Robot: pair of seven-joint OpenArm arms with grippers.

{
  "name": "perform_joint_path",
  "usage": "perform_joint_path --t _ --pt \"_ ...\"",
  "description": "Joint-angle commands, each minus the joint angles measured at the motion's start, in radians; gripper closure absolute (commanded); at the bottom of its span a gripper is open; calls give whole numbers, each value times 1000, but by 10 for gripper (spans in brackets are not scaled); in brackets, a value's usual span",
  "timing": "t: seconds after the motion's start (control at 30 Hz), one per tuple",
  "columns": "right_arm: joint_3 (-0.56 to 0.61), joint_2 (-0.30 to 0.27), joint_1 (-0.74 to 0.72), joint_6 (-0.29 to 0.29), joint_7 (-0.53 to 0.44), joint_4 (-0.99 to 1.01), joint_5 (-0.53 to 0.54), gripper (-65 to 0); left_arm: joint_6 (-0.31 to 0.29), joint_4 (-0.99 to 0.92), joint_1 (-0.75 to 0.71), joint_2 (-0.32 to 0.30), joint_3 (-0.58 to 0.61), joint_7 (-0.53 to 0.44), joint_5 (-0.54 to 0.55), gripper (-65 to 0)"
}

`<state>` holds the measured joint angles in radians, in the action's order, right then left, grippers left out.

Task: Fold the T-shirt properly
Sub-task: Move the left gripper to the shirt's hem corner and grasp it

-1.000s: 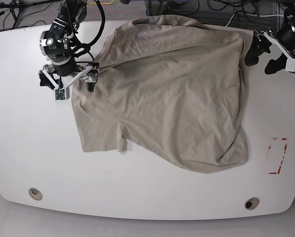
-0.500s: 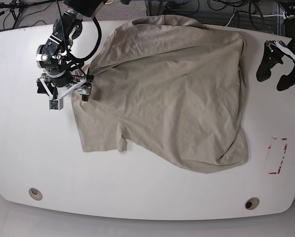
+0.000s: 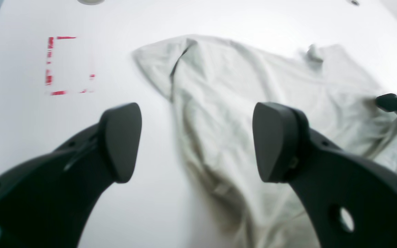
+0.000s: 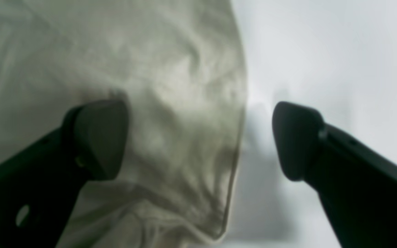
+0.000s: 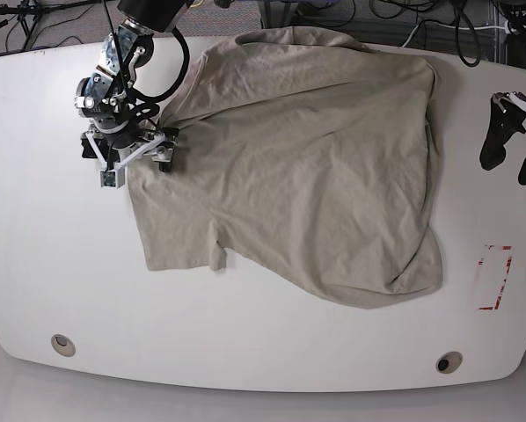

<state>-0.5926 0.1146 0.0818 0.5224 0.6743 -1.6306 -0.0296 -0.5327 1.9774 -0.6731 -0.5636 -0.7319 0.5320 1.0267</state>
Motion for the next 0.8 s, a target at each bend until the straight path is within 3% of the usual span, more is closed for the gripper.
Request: perform_joint_path --t 0.0,0.27,0.4,0.53,0.67,0.77 --pt "3 1 -10 -2 -20 5 9 -642 -2 9 34 -16 -13 -22 -18 -461" --pt "3 6 -18 -2 -24 54 9 -620 -2 -5 141 1 -15 75 -99 -460" --pt "4 6 -18 -2 -37 54 9 -468 -2 -34 224 26 -16 121 -145 -462" --pt "4 7 -18 -2 -51 56 9 -201 -4 -72 316 63 -16 188 -230 -465" --pt "4 7 -18 -2 -49 56 9 -10 -7 -114 419 107 -10 225 -320 -465" --pt "4 7 -18 -2 -44 56 9 0 -7 -152 482 141 -10 236 -388 -465"
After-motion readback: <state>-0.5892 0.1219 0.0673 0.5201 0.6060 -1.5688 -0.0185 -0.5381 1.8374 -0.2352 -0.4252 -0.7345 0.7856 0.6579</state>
